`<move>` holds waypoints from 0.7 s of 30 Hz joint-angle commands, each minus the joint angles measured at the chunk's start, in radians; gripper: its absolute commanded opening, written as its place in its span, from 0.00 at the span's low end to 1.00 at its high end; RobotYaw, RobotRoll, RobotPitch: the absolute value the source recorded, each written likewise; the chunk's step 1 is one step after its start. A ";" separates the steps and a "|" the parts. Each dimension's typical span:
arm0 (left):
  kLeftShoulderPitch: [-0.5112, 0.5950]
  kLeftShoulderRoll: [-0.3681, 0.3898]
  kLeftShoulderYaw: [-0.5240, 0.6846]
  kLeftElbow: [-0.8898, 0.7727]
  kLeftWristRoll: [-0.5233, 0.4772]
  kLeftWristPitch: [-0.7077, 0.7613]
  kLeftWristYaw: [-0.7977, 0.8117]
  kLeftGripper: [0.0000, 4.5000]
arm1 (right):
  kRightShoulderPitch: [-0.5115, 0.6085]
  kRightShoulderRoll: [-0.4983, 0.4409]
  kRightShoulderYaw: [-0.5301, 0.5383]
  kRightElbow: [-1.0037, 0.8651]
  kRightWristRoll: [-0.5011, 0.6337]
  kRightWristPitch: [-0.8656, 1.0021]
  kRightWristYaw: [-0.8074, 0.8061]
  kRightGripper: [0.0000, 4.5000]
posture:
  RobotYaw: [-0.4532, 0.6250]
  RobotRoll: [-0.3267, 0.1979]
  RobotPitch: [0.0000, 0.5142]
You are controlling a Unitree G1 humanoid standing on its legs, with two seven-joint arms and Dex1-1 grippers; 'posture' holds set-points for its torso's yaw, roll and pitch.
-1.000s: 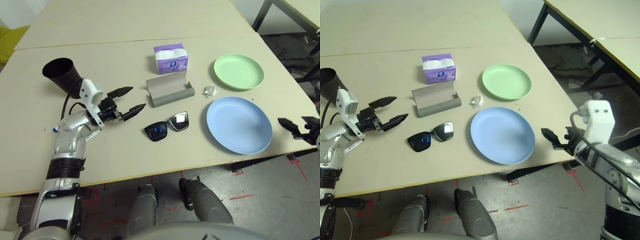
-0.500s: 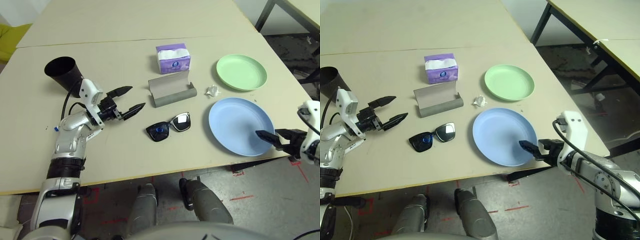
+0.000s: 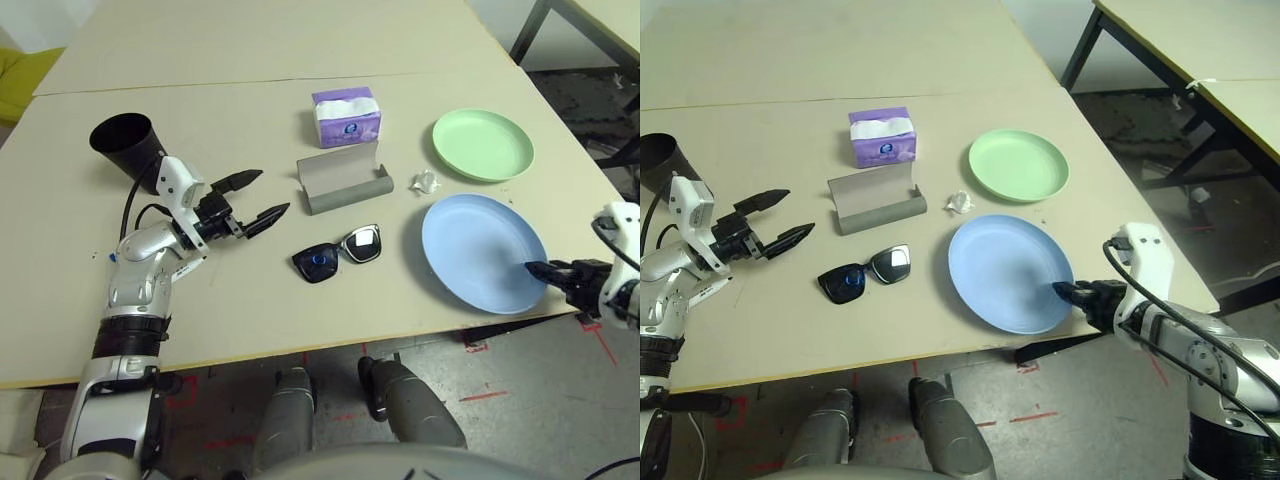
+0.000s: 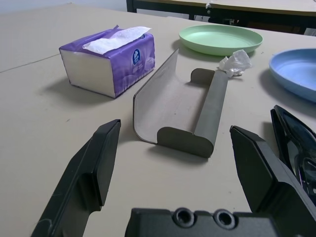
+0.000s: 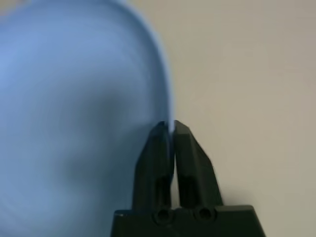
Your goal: Organize and tidy the items on the table.
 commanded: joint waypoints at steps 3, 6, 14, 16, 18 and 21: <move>0.034 0.011 0.004 -0.013 0.001 -0.002 -0.023 1.00 | -0.143 0.038 -0.063 0.074 -0.001 -0.038 -0.059 0.01 | 0.29 0.62 0.38; 0.048 0.024 0.006 -0.035 -0.025 0.026 -0.059 1.00 | -0.275 0.060 -0.076 0.126 0.018 -0.051 -0.083 0.01 | 0.29 0.62 0.38; 0.072 0.061 -0.013 -0.162 -0.129 0.157 -0.209 1.00 | -0.536 0.073 -0.025 0.370 -0.027 -0.154 -0.102 0.01 | 0.31 0.62 0.37; 0.092 0.079 -0.044 -0.219 -0.141 0.185 -0.271 1.00 | -0.602 0.077 0.007 0.487 -0.083 -0.241 -0.125 0.01 | 0.31 0.62 0.37; 0.106 0.093 -0.065 -0.257 -0.147 0.199 -0.310 1.00 | -0.645 0.078 0.034 0.577 -0.127 -0.309 -0.136 0.01 | 0.33 0.62 0.37; 0.123 0.111 -0.091 -0.304 -0.149 0.208 -0.357 1.00 | -0.706 0.093 0.060 0.727 -0.188 -0.434 -0.159 0.01 | 0.33 0.62 0.37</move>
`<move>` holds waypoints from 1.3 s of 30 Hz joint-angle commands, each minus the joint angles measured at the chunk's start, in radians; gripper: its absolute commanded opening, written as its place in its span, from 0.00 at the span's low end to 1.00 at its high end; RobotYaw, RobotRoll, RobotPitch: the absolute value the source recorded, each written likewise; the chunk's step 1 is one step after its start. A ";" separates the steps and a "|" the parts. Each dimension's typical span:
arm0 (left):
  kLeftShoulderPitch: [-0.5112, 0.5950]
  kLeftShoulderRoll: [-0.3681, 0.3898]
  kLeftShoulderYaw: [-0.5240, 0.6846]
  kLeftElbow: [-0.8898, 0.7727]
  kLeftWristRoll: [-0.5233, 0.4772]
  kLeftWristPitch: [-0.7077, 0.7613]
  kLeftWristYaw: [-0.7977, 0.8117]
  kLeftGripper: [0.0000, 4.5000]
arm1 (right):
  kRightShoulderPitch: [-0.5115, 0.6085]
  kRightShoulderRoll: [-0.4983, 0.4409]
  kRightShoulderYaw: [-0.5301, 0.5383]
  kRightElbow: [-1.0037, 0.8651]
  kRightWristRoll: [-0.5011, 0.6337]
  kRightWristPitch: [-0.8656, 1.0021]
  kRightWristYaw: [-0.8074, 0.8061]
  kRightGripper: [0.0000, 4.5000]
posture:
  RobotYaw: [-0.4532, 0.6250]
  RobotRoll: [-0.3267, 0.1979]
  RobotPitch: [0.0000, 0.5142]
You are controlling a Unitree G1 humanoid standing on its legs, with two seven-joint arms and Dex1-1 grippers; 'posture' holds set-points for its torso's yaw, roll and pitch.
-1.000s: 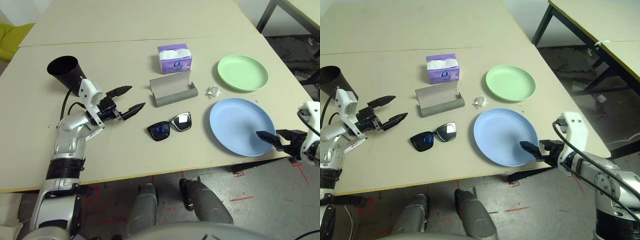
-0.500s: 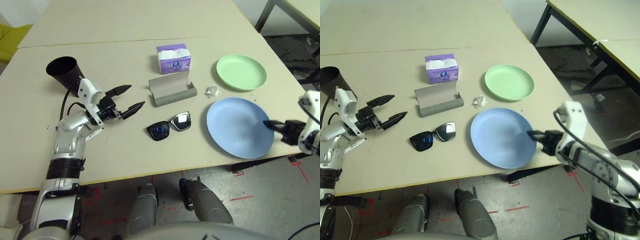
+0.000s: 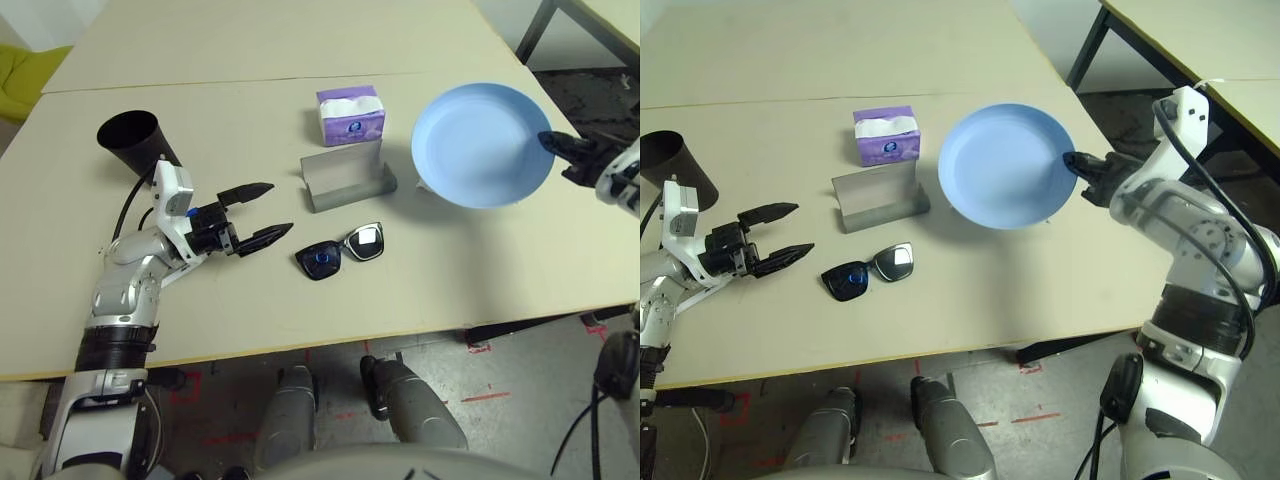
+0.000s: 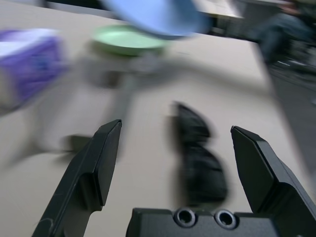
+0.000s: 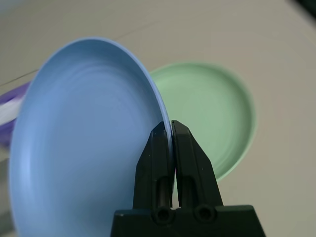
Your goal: Organize and tidy the items on the table.
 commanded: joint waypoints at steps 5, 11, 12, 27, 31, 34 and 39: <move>0.018 0.027 -0.021 -0.040 0.013 0.009 -0.041 1.00 | -0.110 0.031 0.040 0.310 -0.123 -0.283 -0.046 0.01 | 0.33 0.62 0.38; 0.020 0.031 -0.009 -0.037 0.029 -0.002 0.000 1.00 | -0.152 0.043 0.092 0.473 -0.203 -0.441 -0.047 0.01 | 0.34 0.62 0.38; 0.023 0.032 -0.007 -0.038 0.032 -0.004 0.007 1.00 | -0.157 0.043 0.098 0.496 -0.214 -0.464 -0.053 0.01 | 0.34 0.62 0.38; 0.039 0.026 -0.017 -0.047 0.034 -0.005 0.045 1.00 | -0.127 0.023 0.110 0.424 -0.238 -0.506 -0.022 0.82 | 0.32 0.62 0.39; 0.015 0.024 -0.009 -0.017 0.036 -0.011 0.052 1.00 | -0.022 -0.043 0.123 0.112 -0.148 -0.317 0.132 0.99 | 0.31 0.62 0.40; 0.002 0.032 0.006 0.013 0.038 -0.020 0.050 1.00 | 0.170 -0.147 0.126 -0.224 -0.044 -0.108 0.261 0.99 | 0.31 0.62 0.41; -0.004 0.036 0.016 0.036 0.046 -0.034 0.044 1.00 | 0.515 -0.170 0.068 -0.663 0.155 0.136 0.315 0.99 | 0.30 0.62 0.41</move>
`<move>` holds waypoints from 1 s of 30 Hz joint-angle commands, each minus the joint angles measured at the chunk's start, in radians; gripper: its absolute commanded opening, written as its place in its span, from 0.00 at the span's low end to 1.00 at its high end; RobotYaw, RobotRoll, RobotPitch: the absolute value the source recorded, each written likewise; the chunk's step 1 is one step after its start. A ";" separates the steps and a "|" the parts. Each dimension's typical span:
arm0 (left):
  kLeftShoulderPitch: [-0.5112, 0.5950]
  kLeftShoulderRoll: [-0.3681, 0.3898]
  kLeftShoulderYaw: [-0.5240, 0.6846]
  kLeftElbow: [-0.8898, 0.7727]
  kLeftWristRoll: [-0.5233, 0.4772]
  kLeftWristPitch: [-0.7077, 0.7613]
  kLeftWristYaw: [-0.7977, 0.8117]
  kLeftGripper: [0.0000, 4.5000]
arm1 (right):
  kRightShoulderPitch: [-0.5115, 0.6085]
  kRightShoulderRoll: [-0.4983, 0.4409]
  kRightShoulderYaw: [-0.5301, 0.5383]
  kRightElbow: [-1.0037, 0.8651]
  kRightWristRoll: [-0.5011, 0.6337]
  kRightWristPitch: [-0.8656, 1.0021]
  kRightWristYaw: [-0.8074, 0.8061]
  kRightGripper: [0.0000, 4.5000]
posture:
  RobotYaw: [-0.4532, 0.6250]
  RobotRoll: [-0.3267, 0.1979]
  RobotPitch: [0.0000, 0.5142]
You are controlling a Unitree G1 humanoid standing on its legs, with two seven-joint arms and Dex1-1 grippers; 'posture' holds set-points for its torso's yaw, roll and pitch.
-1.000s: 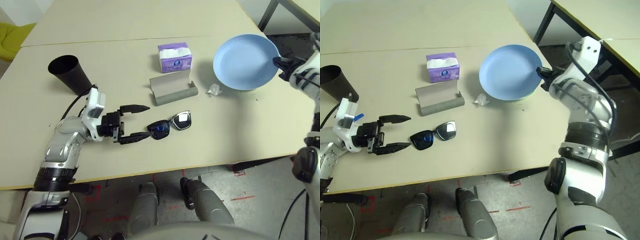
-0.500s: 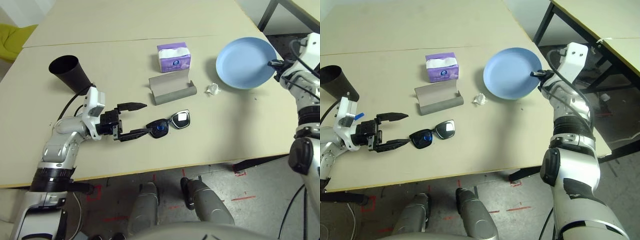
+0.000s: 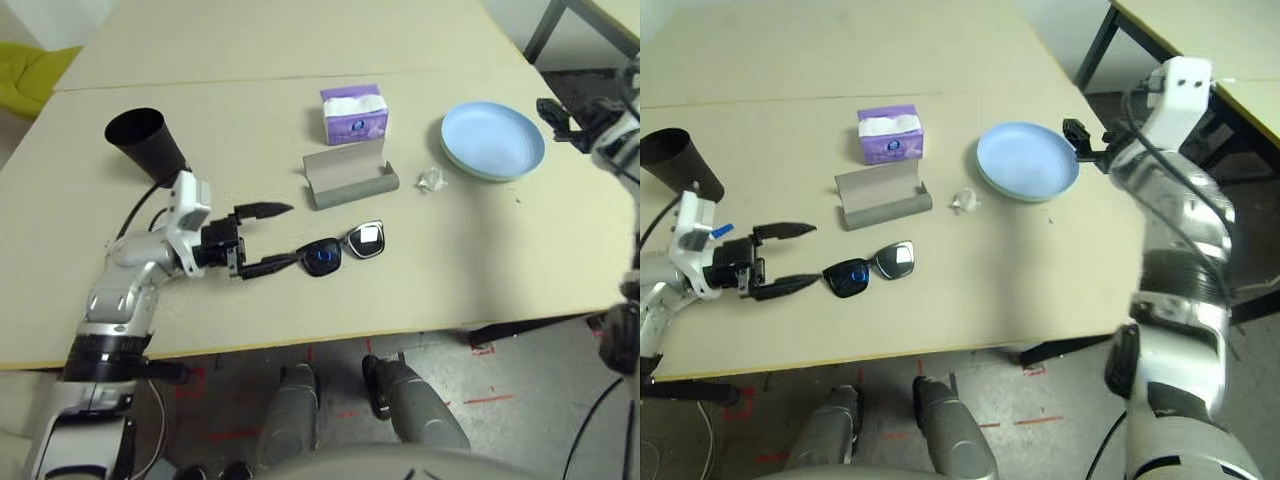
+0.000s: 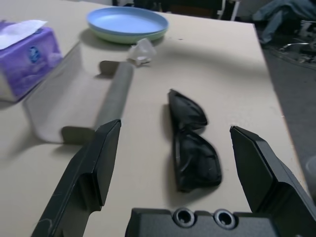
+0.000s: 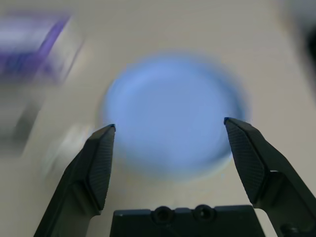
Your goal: Organize and tidy the items on the table.
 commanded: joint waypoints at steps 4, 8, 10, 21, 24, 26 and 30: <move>-0.006 -0.006 -0.002 0.031 0.026 -0.026 0.001 1.00 | 0.262 0.133 0.066 -0.282 0.072 0.055 -0.036 0.99 | 0.29 0.62 0.41; -0.008 -0.009 0.003 0.038 0.033 -0.035 0.019 1.00 | 0.288 0.233 0.191 -0.214 -0.044 -0.098 -0.075 0.99 | 0.30 0.62 0.40; -0.010 -0.005 0.011 0.043 0.035 -0.041 0.031 1.00 | 0.256 0.278 0.237 -0.135 -0.108 -0.195 -0.094 0.99 | 0.30 0.62 0.39; 0.004 0.000 0.042 0.030 0.045 -0.041 0.100 1.00 | -0.019 0.443 0.313 0.313 -0.310 -0.548 -0.160 0.99 | 0.33 0.62 0.37; 0.012 0.002 0.049 0.027 0.047 -0.042 0.117 1.00 | -0.066 0.459 0.320 0.386 -0.327 -0.589 -0.145 0.99 | 0.34 0.62 0.38; 0.017 0.003 0.050 0.023 0.047 -0.042 0.123 1.00 | -0.086 0.466 0.318 0.420 -0.336 -0.607 -0.137 0.99 | 0.34 0.62 0.38; 0.024 0.003 0.053 0.016 0.046 -0.042 0.133 1.00 | -0.108 0.474 0.313 0.460 -0.341 -0.629 -0.123 0.99 | 0.34 0.62 0.38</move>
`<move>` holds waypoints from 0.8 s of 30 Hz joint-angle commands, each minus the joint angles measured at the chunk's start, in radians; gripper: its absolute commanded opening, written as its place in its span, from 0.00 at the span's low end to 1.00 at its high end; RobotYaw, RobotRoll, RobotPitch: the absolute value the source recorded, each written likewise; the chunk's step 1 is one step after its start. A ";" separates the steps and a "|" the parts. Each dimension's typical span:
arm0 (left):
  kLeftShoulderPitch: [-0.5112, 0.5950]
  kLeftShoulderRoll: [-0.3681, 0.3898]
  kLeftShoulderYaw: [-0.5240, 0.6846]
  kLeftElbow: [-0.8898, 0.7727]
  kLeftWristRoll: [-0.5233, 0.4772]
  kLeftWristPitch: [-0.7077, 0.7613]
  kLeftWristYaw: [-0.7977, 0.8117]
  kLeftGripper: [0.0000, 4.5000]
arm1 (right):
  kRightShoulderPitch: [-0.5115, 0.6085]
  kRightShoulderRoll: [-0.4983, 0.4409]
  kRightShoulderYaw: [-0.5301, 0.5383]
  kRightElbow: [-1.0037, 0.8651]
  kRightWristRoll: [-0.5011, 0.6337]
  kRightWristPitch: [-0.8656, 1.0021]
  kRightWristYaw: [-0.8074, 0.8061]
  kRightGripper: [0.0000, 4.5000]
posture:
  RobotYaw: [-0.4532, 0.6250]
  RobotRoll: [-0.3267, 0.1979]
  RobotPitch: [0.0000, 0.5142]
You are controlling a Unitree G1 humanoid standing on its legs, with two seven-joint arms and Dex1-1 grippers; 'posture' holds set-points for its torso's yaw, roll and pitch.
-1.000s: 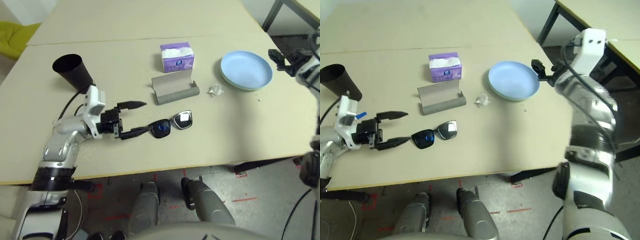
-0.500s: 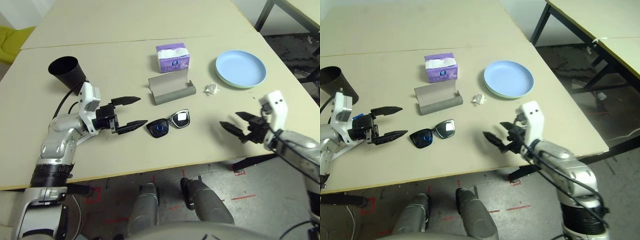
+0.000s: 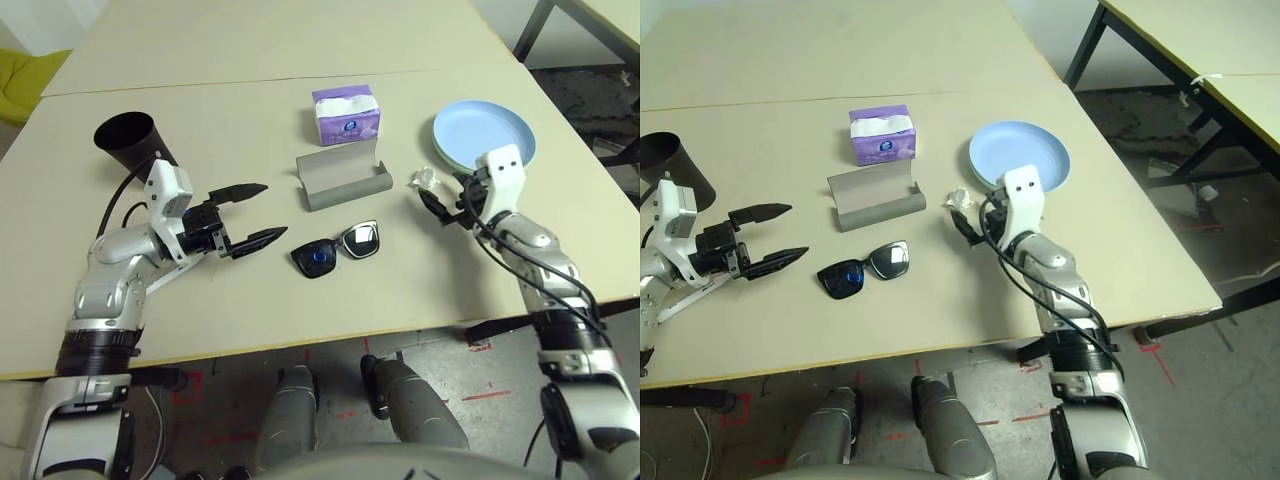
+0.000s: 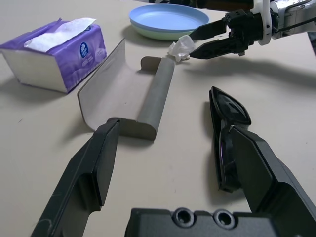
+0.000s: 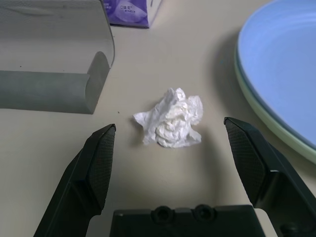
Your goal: Organize and tidy the items on the table.
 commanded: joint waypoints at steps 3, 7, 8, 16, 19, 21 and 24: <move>0.020 0.007 0.014 -0.021 0.006 -0.003 0.007 1.00 | -0.017 0.013 0.003 0.050 -0.011 -0.027 0.016 0.99 | 0.34 0.62 0.38; 0.024 0.005 0.012 -0.027 0.008 -0.003 0.011 1.00 | -0.034 0.023 0.003 0.074 -0.016 -0.031 0.009 0.99 | 0.34 0.62 0.38; 0.025 0.003 0.010 -0.031 0.009 -0.002 0.014 1.00 | -0.038 0.026 0.002 0.082 -0.019 -0.034 0.005 0.99 | 0.34 0.62 0.38; 0.021 -0.004 0.005 -0.042 0.009 0.000 0.023 1.00 | -0.070 0.040 -0.010 0.137 -0.037 -0.057 -0.031 0.68 | 0.34 0.62 0.38; 0.018 -0.006 0.003 -0.042 0.010 -0.001 0.025 1.00 | -0.073 0.042 -0.010 0.143 -0.039 -0.062 -0.030 0.42 | 0.34 0.62 0.38; 0.016 -0.009 0.002 -0.042 0.010 -0.003 0.027 1.00 | -0.073 0.043 -0.008 0.144 -0.042 -0.065 -0.028 0.27 | 0.34 0.62 0.38; 0.014 -0.012 0.001 -0.042 0.010 -0.004 0.029 1.00 | -0.069 0.041 -0.004 0.138 -0.046 -0.066 -0.024 0.01 | 0.34 0.62 0.38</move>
